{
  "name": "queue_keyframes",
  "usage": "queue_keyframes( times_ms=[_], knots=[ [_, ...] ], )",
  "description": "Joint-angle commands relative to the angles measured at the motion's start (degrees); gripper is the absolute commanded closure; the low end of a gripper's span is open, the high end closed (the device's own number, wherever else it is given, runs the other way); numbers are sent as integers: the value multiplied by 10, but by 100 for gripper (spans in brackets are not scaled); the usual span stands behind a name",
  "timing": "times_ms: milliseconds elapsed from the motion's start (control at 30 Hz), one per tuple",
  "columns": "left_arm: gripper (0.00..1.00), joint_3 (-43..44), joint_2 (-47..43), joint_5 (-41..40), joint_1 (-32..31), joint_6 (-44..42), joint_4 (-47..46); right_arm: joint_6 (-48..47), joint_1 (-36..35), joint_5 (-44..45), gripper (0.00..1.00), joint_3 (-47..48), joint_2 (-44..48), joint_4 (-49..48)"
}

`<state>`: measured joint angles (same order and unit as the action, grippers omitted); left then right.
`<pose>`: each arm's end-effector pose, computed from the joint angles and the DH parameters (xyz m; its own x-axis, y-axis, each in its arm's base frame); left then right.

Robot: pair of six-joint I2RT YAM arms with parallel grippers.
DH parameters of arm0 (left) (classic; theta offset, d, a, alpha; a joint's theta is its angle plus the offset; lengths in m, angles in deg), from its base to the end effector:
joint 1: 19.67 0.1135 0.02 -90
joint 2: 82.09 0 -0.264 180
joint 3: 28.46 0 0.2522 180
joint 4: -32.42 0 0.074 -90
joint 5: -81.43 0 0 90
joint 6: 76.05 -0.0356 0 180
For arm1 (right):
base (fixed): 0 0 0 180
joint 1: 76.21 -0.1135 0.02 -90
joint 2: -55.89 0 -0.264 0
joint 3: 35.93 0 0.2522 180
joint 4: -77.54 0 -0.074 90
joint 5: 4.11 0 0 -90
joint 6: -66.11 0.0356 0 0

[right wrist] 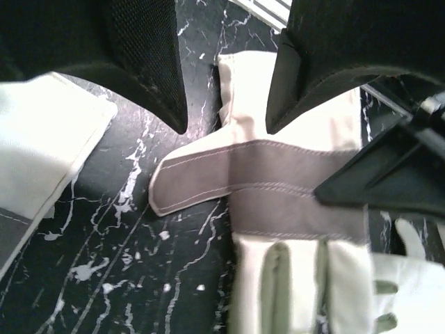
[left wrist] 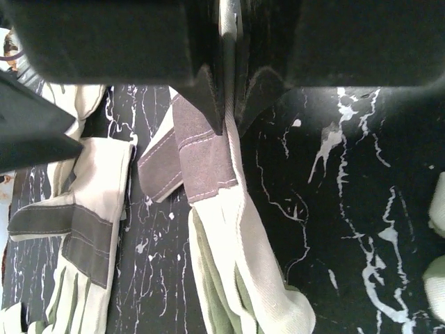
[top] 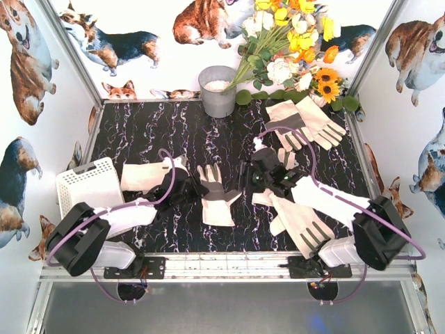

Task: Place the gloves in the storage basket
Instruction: Turn over the glove at the center of the board.

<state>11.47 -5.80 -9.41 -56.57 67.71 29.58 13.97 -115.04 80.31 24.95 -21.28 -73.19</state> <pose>0.2018 -0.1508 0.1599 -0.7374 -0.4548 -0.4994 -0.0070 0.7445 -0.6676 0.2160 0.1783 0.2220 -0.8547 0.0962 -0.5102 -0.1932 0.8532 0.4845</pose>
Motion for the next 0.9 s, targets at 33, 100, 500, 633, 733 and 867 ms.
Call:
queue_keyframes(
  times_ms=[33,100,500,633,733,867],
  knots=[
    [100,-12,-34,-30,-2,-11,23,58,27,-63,49,-2,-61,-51],
    [100,-13,-42,-34,-2,-13,28,62,27,-68,49,4,-84,-50],
    [100,-15,-62,-44,-2,-23,50,82,31,-83,48,6,-152,-97],
    [100,-15,-63,-43,-2,-23,50,90,35,-89,49,8,-178,-122],
    [100,-19,-68,-43,-2,-23,52,92,36,-87,49,11,-193,-138],
    [100,-24,-76,-44,-2,-22,53,93,38,-83,51,18,-216,-146]
  ],
)
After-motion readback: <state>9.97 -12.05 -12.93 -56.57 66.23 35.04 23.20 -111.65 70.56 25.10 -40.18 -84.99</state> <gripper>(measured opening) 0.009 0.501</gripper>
